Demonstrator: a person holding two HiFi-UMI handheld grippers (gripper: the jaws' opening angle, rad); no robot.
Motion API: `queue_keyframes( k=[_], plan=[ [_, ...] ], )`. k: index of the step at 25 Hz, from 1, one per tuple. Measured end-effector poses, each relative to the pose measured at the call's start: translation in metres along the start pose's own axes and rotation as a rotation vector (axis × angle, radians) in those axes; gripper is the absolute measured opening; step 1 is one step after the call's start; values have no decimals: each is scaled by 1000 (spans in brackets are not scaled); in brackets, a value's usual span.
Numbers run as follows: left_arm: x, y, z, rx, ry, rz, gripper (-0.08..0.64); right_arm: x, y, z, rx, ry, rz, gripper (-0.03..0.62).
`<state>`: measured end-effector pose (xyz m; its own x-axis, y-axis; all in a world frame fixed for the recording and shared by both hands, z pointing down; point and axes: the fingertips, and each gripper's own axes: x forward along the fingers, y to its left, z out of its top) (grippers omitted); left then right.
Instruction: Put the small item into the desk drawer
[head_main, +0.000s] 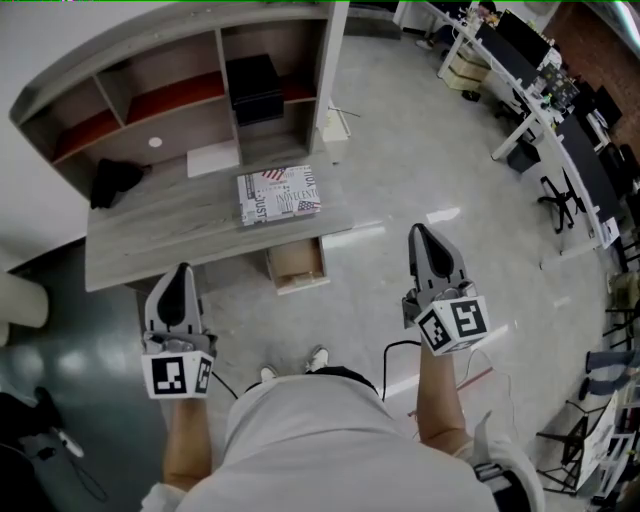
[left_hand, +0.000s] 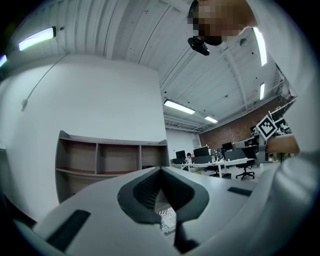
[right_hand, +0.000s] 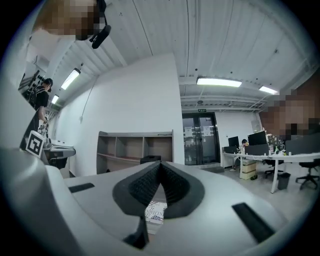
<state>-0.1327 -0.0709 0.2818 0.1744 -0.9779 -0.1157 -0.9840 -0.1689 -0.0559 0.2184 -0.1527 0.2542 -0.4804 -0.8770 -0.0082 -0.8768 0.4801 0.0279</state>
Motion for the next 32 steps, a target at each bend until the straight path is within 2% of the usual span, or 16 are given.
queue_keyframes(
  k=[5, 13, 21, 32],
  plan=[
    [-10, -2, 4, -32, 4, 50, 17, -32, -7, 15, 25, -34, 4, 23],
    [-24, -7, -3, -47, 23, 68, 17, -50, -17, 21, 29, -58, -27, 23],
    [-33, -3, -1, -43, 27, 55, 17, -43, 11, 29, 10, -68, 16, 23],
    [-57, 15, -11, -70, 56, 39, 17, -53, 50, 29, -19, -52, 12, 23]
  ],
)
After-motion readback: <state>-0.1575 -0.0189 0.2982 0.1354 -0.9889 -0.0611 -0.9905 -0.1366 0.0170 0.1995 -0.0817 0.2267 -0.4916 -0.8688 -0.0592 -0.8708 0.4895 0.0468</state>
